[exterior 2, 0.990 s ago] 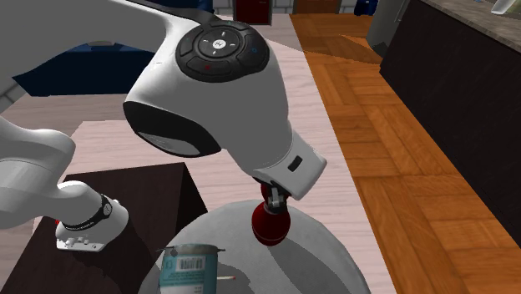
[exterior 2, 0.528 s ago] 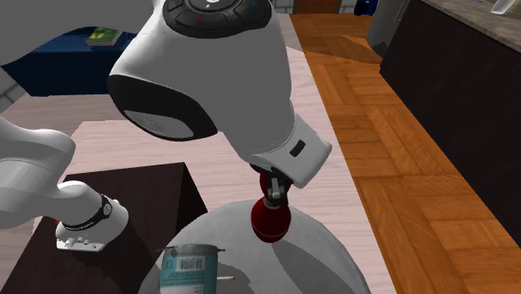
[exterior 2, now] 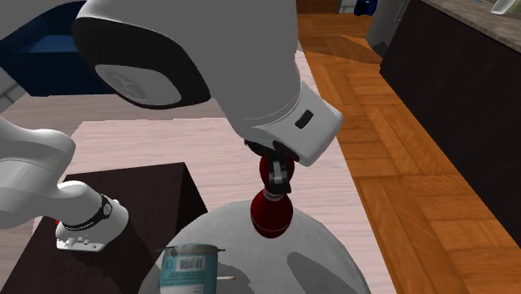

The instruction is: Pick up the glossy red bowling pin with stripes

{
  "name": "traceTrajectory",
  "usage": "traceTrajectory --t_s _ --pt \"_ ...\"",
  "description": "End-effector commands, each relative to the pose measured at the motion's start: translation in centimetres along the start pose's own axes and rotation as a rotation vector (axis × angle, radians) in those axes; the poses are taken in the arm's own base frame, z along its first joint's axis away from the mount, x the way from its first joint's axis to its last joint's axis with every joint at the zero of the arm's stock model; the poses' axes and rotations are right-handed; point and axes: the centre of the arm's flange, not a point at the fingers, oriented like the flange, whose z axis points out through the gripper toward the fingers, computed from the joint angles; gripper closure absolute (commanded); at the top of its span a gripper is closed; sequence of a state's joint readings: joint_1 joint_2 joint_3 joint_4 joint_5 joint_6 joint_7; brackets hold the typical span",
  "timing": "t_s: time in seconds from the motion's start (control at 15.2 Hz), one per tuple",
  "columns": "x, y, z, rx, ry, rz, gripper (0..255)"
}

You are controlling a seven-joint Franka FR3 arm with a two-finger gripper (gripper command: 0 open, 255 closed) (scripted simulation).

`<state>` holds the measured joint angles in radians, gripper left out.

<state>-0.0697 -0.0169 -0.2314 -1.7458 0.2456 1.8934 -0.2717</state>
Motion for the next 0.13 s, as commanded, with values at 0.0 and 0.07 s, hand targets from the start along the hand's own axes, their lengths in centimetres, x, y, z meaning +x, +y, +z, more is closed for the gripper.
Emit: traceTrajectory --t_s 0.0,0.07 --pt "0.19 -0.06 -0.62 0.0 0.003 0.0 255" --pt "0.2 -0.06 -0.62 0.0 0.003 0.0 255"
